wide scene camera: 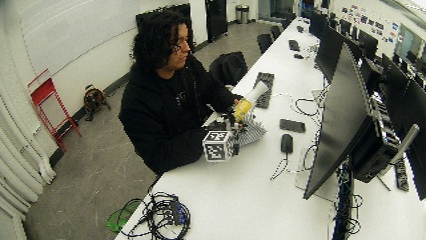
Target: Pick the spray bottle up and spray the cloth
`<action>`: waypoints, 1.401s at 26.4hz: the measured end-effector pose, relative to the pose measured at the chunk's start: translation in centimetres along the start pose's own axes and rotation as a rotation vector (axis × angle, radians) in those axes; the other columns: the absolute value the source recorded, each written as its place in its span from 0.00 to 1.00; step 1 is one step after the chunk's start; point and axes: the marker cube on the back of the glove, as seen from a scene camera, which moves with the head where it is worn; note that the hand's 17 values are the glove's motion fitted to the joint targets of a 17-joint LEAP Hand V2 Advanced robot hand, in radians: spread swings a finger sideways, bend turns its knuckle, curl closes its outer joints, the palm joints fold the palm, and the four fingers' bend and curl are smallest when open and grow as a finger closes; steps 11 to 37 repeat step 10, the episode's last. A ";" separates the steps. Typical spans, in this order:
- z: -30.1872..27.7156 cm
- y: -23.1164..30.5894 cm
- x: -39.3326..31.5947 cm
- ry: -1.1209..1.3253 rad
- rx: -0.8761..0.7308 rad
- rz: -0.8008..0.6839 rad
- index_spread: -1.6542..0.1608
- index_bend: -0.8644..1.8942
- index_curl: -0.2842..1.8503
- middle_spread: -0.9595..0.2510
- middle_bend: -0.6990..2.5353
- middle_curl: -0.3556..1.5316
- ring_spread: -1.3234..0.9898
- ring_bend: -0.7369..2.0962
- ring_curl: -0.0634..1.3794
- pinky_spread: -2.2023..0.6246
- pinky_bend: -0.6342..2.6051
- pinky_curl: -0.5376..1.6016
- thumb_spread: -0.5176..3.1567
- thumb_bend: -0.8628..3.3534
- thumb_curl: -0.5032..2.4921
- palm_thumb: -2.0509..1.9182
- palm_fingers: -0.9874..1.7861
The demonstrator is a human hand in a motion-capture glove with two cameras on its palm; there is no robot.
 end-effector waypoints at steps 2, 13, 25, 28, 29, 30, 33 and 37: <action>2.0 -0.1 -0.2 0.002 0.134 -0.009 0.79 0.24 0.21 0.69 0.37 0.44 0.50 0.53 0.35 0.69 0.39 0.44 0.41 0.20 0.30 0.70 0.77; 2.9 0.0 -0.8 0.257 0.305 -0.128 0.77 0.21 0.10 0.70 0.43 0.45 0.50 0.59 0.37 0.68 0.45 0.45 0.42 0.20 0.29 0.68 0.72; 2.9 0.0 -0.8 0.257 0.305 -0.128 0.77 0.21 0.10 0.70 0.43 0.45 0.50 0.59 0.37 0.68 0.45 0.45 0.42 0.20 0.29 0.68 0.72; 2.9 0.0 -0.8 0.257 0.305 -0.128 0.77 0.21 0.10 0.70 0.43 0.45 0.50 0.59 0.37 0.68 0.45 0.45 0.42 0.20 0.29 0.68 0.72; 2.9 0.0 -0.8 0.257 0.305 -0.128 0.77 0.21 0.10 0.70 0.43 0.45 0.50 0.59 0.37 0.68 0.45 0.45 0.42 0.20 0.29 0.68 0.72; 2.9 0.0 -0.8 0.257 0.305 -0.128 0.77 0.21 0.10 0.70 0.43 0.45 0.50 0.59 0.37 0.68 0.45 0.45 0.42 0.20 0.29 0.68 0.72; 2.9 0.0 -0.8 0.257 0.305 -0.128 0.77 0.21 0.10 0.70 0.43 0.45 0.50 0.59 0.37 0.68 0.45 0.45 0.42 0.20 0.29 0.68 0.72; 2.9 0.0 -0.8 0.257 0.305 -0.128 0.77 0.21 0.10 0.70 0.43 0.45 0.50 0.59 0.37 0.68 0.45 0.45 0.42 0.20 0.29 0.68 0.72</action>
